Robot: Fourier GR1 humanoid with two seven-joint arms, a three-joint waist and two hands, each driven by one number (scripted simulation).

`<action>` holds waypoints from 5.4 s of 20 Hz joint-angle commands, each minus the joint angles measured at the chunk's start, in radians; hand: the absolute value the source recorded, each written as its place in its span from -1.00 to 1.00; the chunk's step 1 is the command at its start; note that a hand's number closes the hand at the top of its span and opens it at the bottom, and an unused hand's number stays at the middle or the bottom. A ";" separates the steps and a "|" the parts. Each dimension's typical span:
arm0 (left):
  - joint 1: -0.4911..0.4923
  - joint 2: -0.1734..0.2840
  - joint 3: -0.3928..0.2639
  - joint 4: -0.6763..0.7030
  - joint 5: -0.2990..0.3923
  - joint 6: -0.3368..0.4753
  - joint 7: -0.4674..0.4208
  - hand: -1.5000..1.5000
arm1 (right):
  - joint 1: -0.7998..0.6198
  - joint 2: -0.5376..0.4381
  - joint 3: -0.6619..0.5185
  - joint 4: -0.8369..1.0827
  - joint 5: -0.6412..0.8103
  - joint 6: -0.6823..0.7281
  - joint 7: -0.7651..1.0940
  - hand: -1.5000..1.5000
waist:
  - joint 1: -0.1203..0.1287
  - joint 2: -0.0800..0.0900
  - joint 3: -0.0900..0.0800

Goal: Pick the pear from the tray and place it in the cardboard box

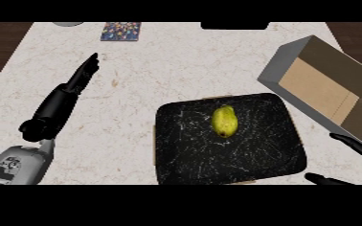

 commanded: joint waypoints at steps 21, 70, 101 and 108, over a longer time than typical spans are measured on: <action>-0.037 -0.088 0.070 -0.021 -0.066 -0.078 0.067 0.00 | -0.317 -0.118 0.309 -0.246 0.203 0.222 0.958 -1.00 | 0.008 0.015 0.025; -0.022 -0.265 0.251 0.008 -0.268 -0.247 0.032 0.00 | -0.408 0.186 0.343 0.296 0.603 0.174 0.672 -1.00 | 0.006 0.016 0.026; -0.046 -0.288 0.262 -0.009 -0.291 -0.248 0.064 0.00 | -0.789 0.050 0.658 -0.055 1.093 0.331 0.477 1.00 | -0.003 0.012 0.025; 0.016 -0.266 0.273 -0.040 -0.267 -0.285 0.049 0.00 | -0.831 0.147 0.387 -0.105 1.056 0.264 0.728 1.00 | 0.001 0.011 0.025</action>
